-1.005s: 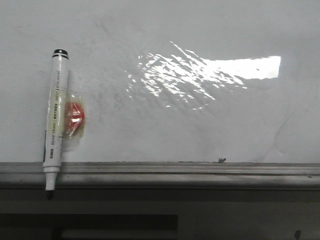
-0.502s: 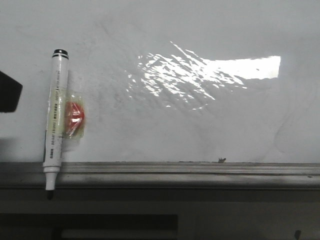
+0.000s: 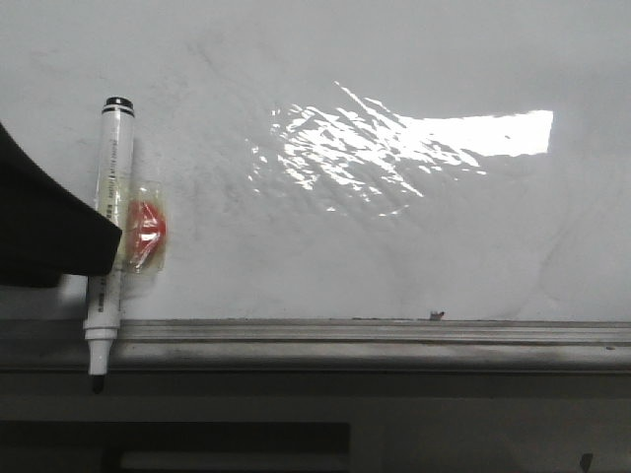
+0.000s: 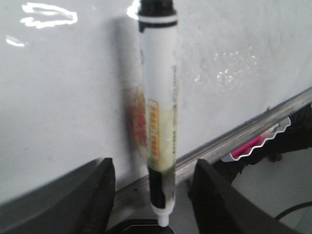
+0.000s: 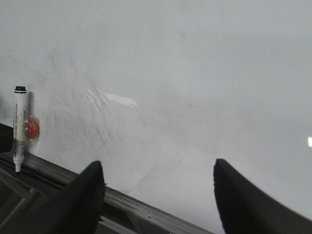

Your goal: Write number 9 on whiteboard

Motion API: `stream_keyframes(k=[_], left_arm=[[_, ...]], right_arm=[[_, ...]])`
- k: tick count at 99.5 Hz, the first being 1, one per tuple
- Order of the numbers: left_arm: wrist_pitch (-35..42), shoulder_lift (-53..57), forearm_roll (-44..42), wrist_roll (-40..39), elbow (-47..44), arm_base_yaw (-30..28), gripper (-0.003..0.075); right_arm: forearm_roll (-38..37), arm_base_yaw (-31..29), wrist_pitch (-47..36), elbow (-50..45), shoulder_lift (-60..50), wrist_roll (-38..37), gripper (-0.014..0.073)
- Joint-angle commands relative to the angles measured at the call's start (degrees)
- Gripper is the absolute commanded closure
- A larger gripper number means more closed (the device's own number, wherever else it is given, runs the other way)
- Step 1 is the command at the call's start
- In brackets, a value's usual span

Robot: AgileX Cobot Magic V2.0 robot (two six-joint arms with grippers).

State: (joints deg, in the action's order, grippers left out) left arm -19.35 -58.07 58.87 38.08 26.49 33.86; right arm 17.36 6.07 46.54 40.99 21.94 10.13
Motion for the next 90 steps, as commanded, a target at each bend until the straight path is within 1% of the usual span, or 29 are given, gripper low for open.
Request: stream_keyframes(k=[1, 11, 26, 39, 49, 53, 58, 61, 65, 68, 70, 74, 80, 82, 83, 90], left_arm=[[2.9, -0.6, 2.3, 0.4, 1.5, 0.5, 0.0398], [3.8, -2.1, 2.3, 0.4, 1.5, 0.5, 0.0456], [4.0, -4.6, 3.4, 0.4, 1.5, 0.5, 0.0582], [3.9, -5.8, 4.8, 0.4, 1.5, 0.5, 0.0651], [2.4, -5.8, 4.8, 0.4, 2.4, 0.5, 0.0743], [0.8, -5.6, 4.8, 1.4, 3.4, 0.5, 0.0741], [-2.0, -5.0, 4.8, 5.0, 5.0, 0.5, 0.0741], [-4.3, -4.7, 4.8, 8.4, 6.3, 0.5, 0.0741], [-6.9, -4.2, 4.8, 12.2, 7.6, 0.5, 0.0741], [-9.4, -3.9, 4.5, 16.1, 8.7, 0.5, 0.0741], [-10.4, -3.8, 4.2, 18.5, 9.6, 0.5, 0.0741], [-12.7, -3.6, 2.9, 22.0, 11.2, 0.5, 0.0741], [-15.0, -3.6, -0.8, 27.0, 13.2, 0.5, 0.0741], [-15.4, -3.6, -1.8, 28.2, 14.0, 0.5, 0.0741], [-15.5, -3.6, -3.3, 29.0, 14.4, 0.5, 0.0741], [-16.2, -3.6, -7.9, 33.1, 16.3, 0.5, 0.0741]], right_arm=[[0.1, 0.0, -4.5, 1.8, 1.0, 0.4, 0.0172], [0.1, 0.0, -4.6, 1.8, 1.0, 0.4, 0.0172], [0.1, 0.0, -5.4, 1.8, 1.0, 0.4, 0.0172], [0.1, 0.0, -6.0, 1.8, 1.0, 0.4, 0.0172], [0.1, 0.0, -6.3, 1.8, 1.0, 0.4, 0.0172], [0.4, 0.0, -6.3, 1.8, 1.0, 0.4, 0.0172], [1.1, 0.1, -6.0, 1.8, 1.0, 0.4, 0.0172], [2.0, 0.1, -5.4, 1.9, 1.0, 1.3, 0.0172], [4.0, 0.2, -4.4, 2.1, 1.4, 3.6, 0.0172], [7.1, 0.2, -3.1, 2.4, 2.1, 6.5, 0.0172], [8.7, 0.2, -1.8, 2.5, 2.5, 9.2, 0.0172], [14.3, 0.2, 0.8, 2.9, 4.1, 15.8, 0.0172], [22.7, 0.3, 5.6, 3.6, 7.3, 25.3, 0.0172], [25.0, 0.6, 6.3, 3.7, 8.3, 27.1, 0.0172], [26.4, 0.9, 6.4, 3.8, 8.9, 29.2, 0.0172], [30.7, 2.5, 6.4, 4.3, 11.3, 33.8, 0.0174]])
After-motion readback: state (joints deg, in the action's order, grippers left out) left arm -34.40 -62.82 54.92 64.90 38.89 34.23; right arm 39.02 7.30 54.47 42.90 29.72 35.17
